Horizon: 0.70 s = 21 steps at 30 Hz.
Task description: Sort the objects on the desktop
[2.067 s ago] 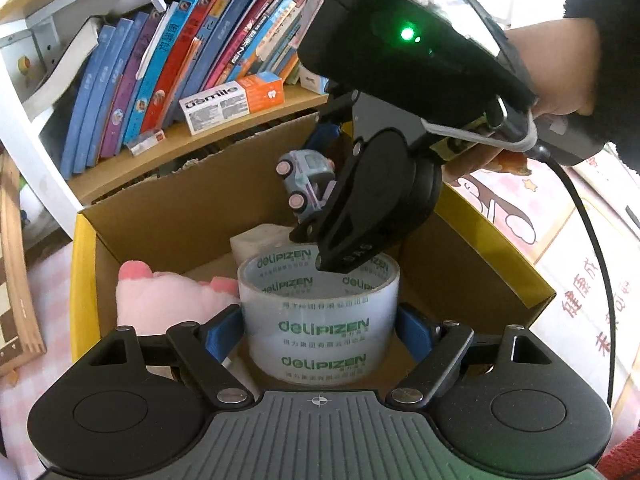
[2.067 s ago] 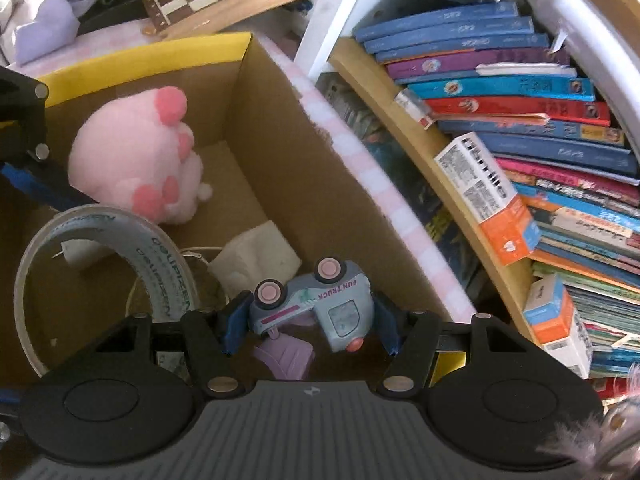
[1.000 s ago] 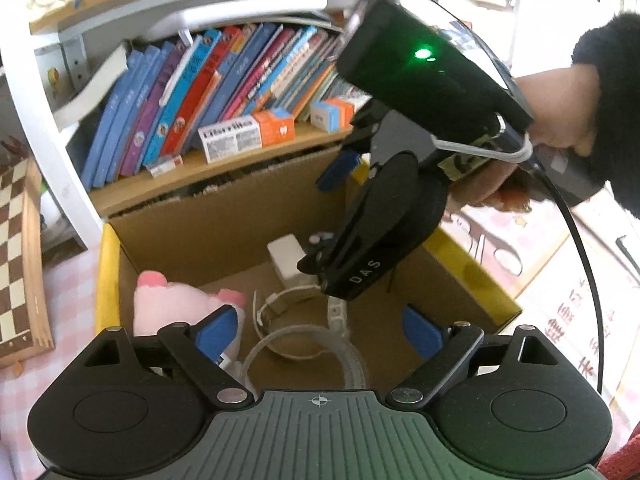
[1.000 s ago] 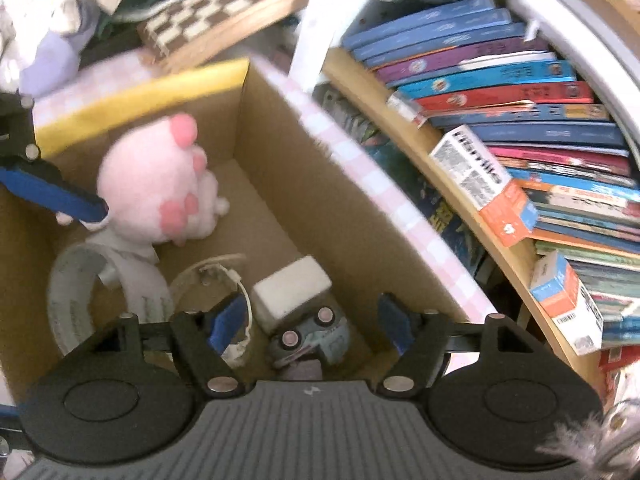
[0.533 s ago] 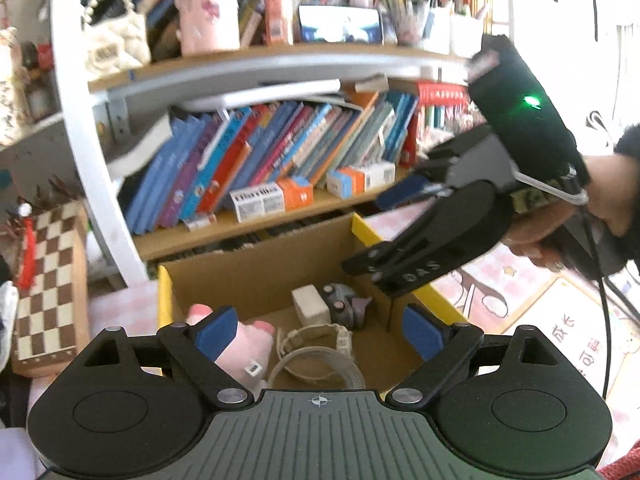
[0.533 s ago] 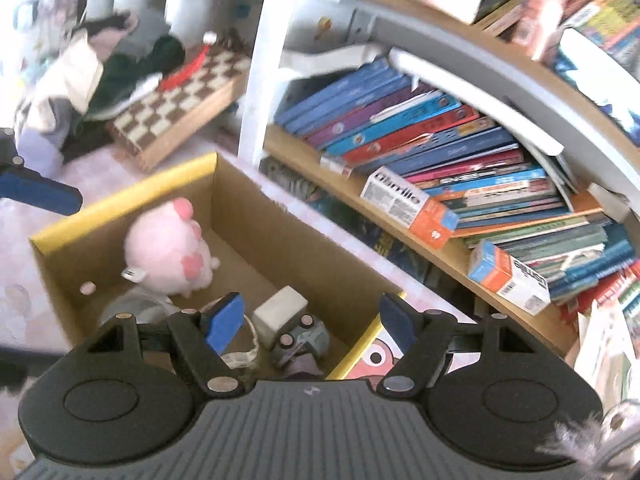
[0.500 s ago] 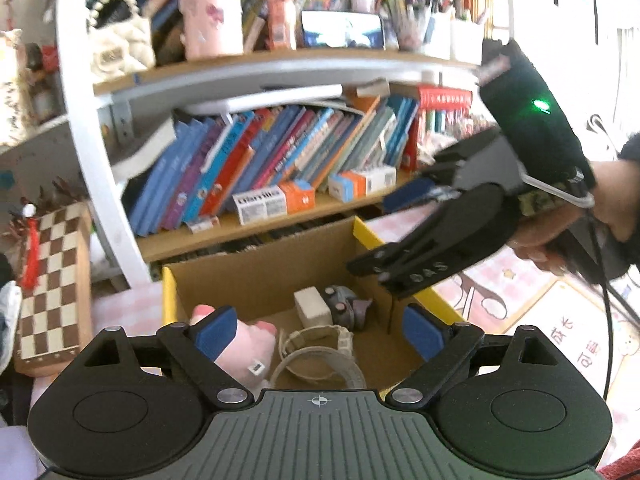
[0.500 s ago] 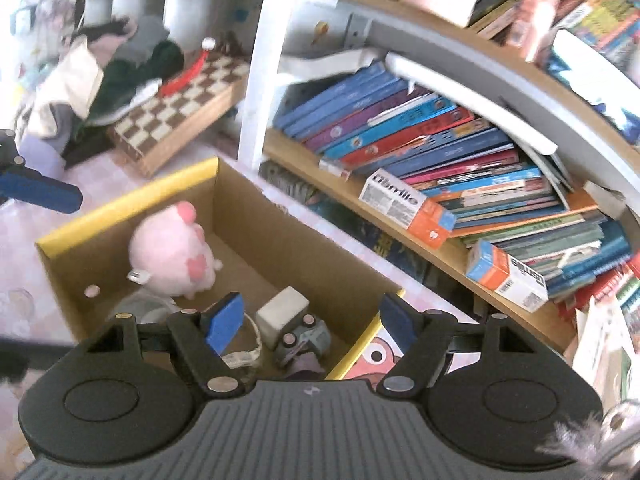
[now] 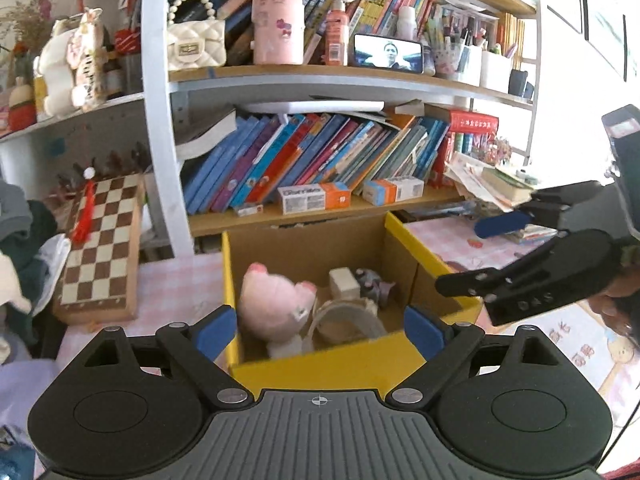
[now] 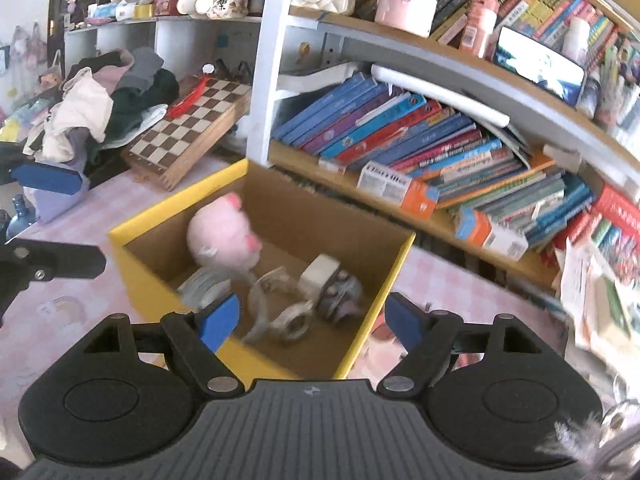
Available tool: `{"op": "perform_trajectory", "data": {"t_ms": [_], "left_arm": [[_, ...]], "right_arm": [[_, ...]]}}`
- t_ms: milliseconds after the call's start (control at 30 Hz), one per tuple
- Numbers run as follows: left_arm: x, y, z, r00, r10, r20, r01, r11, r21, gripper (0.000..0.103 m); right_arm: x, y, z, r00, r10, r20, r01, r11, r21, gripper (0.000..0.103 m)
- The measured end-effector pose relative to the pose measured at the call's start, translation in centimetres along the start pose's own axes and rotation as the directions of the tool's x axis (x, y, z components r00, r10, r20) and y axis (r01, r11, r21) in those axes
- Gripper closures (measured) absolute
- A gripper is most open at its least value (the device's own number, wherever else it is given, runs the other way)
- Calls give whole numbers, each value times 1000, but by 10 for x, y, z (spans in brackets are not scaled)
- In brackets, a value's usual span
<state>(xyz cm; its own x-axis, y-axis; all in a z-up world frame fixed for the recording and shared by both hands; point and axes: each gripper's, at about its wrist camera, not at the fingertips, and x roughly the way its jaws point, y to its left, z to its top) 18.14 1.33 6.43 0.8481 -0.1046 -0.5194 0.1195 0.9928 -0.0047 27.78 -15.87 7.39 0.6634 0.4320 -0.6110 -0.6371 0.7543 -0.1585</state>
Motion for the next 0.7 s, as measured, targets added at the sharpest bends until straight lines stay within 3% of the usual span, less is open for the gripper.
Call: {"op": "perform_trajectory", "data": {"t_ms": [333,700], "left_arm": [[-37,-4,-42,999,13,-35,-11,999,42,10],[-65,-8,-83,996,38,-76,-35,999,41,10]], "right_arm": [[-42,37,-49,996,-83,12,81,992,98,20],[-75,74,-105,989,-141,-37,145,969,200,13]]}}
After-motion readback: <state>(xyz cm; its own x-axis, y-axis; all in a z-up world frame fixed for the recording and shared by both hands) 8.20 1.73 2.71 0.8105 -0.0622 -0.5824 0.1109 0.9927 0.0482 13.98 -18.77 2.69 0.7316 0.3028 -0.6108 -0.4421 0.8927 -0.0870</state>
